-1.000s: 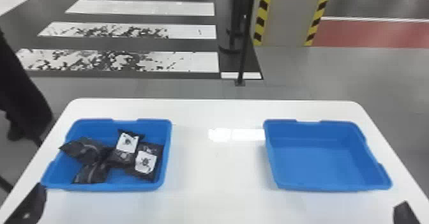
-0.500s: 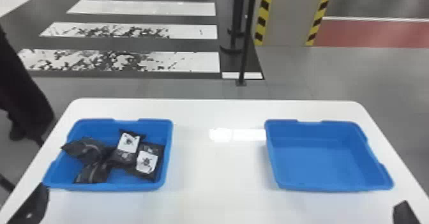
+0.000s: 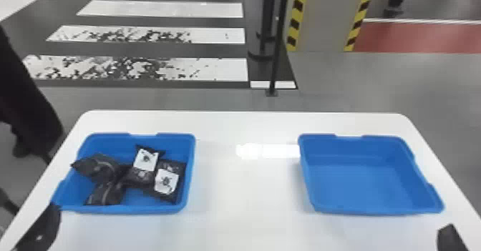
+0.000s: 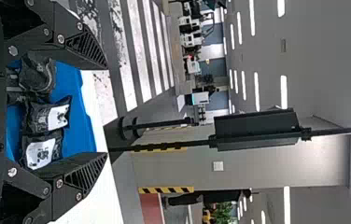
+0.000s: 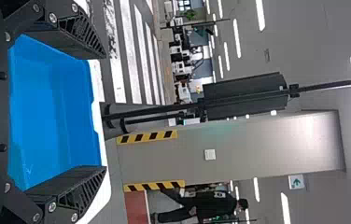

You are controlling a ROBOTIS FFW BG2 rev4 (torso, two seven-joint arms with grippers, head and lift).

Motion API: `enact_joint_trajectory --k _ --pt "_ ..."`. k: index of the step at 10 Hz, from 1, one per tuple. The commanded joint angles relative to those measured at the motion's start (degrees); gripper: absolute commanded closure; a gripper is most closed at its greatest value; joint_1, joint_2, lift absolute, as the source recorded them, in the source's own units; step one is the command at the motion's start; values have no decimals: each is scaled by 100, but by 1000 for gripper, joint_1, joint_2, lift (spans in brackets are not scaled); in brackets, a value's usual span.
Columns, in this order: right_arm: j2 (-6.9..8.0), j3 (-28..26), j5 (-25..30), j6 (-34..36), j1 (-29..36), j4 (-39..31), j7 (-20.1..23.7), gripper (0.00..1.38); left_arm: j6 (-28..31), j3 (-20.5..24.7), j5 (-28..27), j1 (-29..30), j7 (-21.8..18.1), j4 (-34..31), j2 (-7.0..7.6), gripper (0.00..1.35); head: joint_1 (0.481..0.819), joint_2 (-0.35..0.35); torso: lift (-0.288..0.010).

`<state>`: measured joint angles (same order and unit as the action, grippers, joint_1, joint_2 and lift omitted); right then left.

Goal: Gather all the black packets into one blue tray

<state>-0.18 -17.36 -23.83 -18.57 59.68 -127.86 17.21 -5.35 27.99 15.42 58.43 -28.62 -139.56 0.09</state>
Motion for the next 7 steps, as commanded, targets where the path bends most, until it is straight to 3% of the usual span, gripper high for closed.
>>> enact_joint_trajectory --k 1,7 --pt "23 22 -28 0 -34 24 2 188 15 0 11 -35 -21 27 -24 409 695 -23 -110" --pt "23 22 -50 0 -90 52 19 188 43 -22 11 -63 -74 69 -24 409 695 -24 -110"
